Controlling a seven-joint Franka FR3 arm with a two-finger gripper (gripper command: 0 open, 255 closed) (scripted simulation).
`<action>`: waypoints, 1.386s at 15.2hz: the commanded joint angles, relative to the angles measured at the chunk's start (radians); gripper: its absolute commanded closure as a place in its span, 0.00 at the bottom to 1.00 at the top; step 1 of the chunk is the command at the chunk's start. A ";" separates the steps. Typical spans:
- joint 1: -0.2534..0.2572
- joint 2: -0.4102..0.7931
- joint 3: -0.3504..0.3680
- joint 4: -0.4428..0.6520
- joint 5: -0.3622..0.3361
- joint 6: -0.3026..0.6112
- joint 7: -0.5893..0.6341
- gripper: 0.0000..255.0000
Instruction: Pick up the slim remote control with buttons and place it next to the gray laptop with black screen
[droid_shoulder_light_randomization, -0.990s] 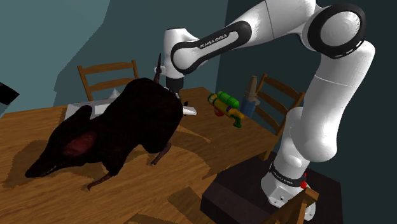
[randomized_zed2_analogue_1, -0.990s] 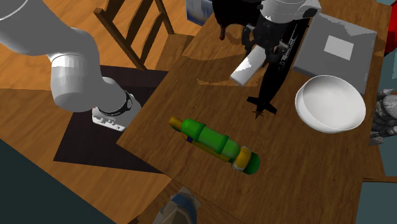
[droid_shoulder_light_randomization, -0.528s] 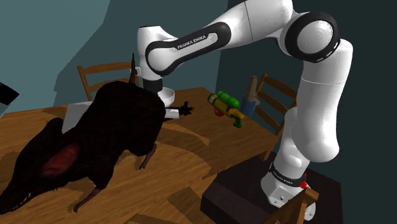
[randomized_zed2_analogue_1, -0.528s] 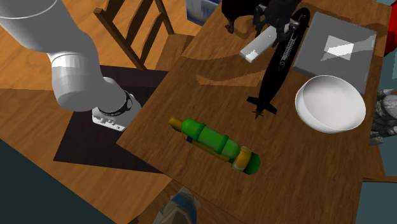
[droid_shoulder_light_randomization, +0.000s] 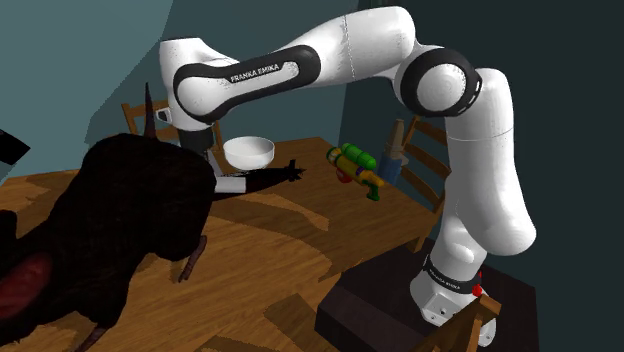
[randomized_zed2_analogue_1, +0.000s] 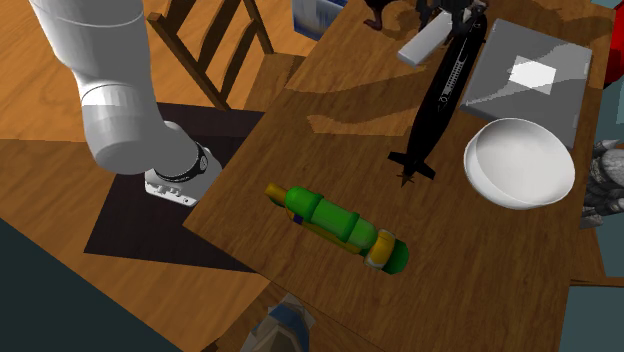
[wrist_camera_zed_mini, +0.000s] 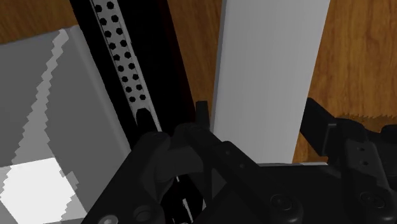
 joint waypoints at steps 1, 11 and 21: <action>0.024 0.074 0.014 0.117 0.002 -0.041 0.024 1.00; 0.063 0.287 0.021 0.383 -0.003 -0.096 0.069 1.00; 0.063 0.309 0.021 0.286 -0.004 0.024 0.072 1.00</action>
